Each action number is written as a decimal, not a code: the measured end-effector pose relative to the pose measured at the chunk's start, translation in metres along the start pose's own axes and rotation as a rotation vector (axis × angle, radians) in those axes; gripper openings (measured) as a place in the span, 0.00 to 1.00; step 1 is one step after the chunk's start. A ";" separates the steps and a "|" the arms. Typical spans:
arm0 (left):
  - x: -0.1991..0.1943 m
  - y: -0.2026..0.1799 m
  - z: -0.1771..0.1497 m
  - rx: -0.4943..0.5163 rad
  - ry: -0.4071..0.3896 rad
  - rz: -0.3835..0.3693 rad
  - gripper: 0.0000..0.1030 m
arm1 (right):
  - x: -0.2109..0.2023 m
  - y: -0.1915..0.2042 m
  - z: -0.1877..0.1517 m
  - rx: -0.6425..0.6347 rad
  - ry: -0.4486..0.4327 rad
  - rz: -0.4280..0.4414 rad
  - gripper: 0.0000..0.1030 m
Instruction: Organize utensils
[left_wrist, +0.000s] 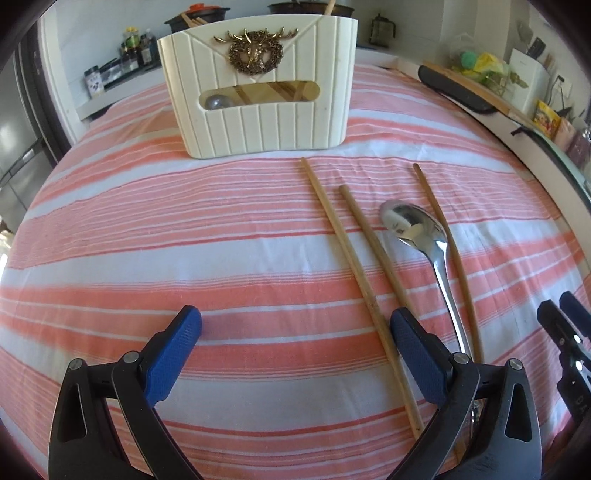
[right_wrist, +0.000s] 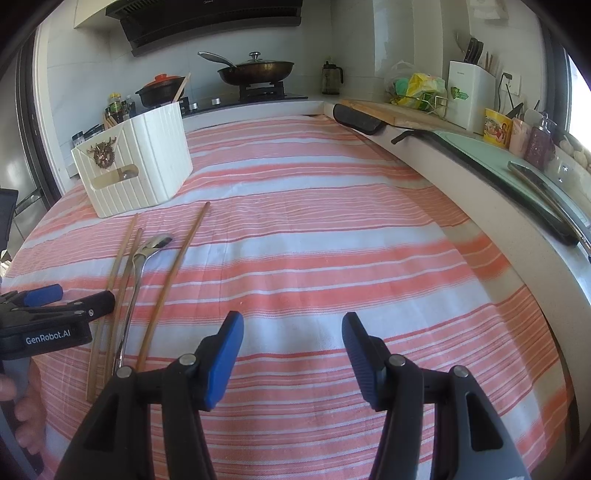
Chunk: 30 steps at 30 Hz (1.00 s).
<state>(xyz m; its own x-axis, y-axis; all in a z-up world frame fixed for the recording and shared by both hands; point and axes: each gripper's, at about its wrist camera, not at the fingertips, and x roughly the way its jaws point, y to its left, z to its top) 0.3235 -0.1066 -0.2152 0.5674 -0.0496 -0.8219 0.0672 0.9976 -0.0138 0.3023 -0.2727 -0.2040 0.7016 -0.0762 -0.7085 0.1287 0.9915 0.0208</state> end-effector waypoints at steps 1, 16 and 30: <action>0.000 0.000 0.000 0.001 0.003 0.000 0.99 | 0.000 0.000 0.000 -0.001 0.003 -0.003 0.55; -0.009 -0.001 0.001 0.077 -0.047 -0.010 0.04 | 0.003 0.000 0.001 -0.003 0.017 -0.007 0.55; -0.035 0.084 -0.030 -0.068 -0.038 0.046 0.05 | 0.003 0.001 0.001 -0.004 0.019 -0.009 0.55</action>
<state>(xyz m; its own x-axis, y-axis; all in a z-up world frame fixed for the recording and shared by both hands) 0.2843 -0.0199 -0.2043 0.5997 -0.0046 -0.8002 -0.0142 0.9998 -0.0164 0.3054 -0.2722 -0.2057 0.6870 -0.0833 -0.7218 0.1320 0.9912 0.0113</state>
